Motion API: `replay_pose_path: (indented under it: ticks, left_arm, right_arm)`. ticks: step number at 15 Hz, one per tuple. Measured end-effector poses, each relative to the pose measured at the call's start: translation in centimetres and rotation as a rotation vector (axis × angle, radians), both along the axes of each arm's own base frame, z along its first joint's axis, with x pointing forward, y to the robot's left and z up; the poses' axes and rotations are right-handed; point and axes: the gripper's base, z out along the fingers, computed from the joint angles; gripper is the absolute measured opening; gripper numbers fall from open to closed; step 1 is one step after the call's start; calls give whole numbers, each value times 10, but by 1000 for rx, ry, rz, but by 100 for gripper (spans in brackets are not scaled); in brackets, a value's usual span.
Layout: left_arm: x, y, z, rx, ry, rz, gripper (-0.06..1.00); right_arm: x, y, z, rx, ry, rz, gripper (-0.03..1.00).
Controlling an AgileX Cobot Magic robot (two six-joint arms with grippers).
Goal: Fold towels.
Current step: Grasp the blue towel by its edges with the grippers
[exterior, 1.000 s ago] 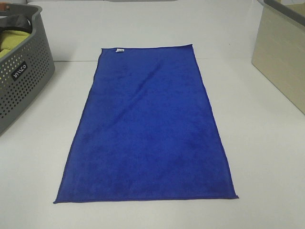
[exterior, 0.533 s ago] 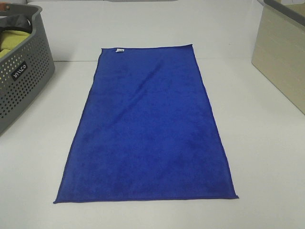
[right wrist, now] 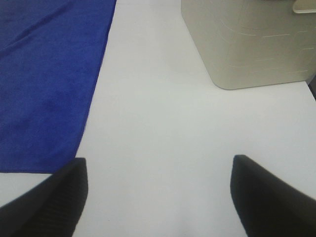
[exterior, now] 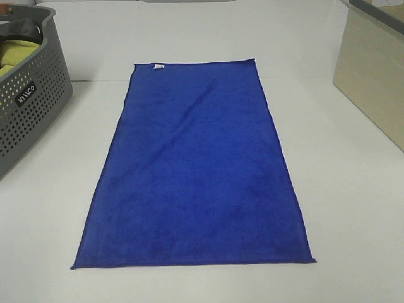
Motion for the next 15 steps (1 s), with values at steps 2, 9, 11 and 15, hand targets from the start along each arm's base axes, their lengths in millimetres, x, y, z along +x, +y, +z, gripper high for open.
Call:
replay_pose_path:
  ticks: [2, 9, 11, 15]
  left_arm:
    - [0, 0, 0, 0, 0, 0, 67]
    - [0, 0, 0, 0, 0, 0, 67]
    - [0, 0, 0, 0, 0, 0, 67]
    - [0, 0, 0, 0, 0, 0, 67]
  right_arm:
    - [0, 0, 0, 0, 0, 0, 76]
    - [0, 0, 0, 0, 0, 0, 76]
    - [0, 0, 0, 0, 0, 0, 76]
    - [0, 0, 0, 0, 0, 0, 76]
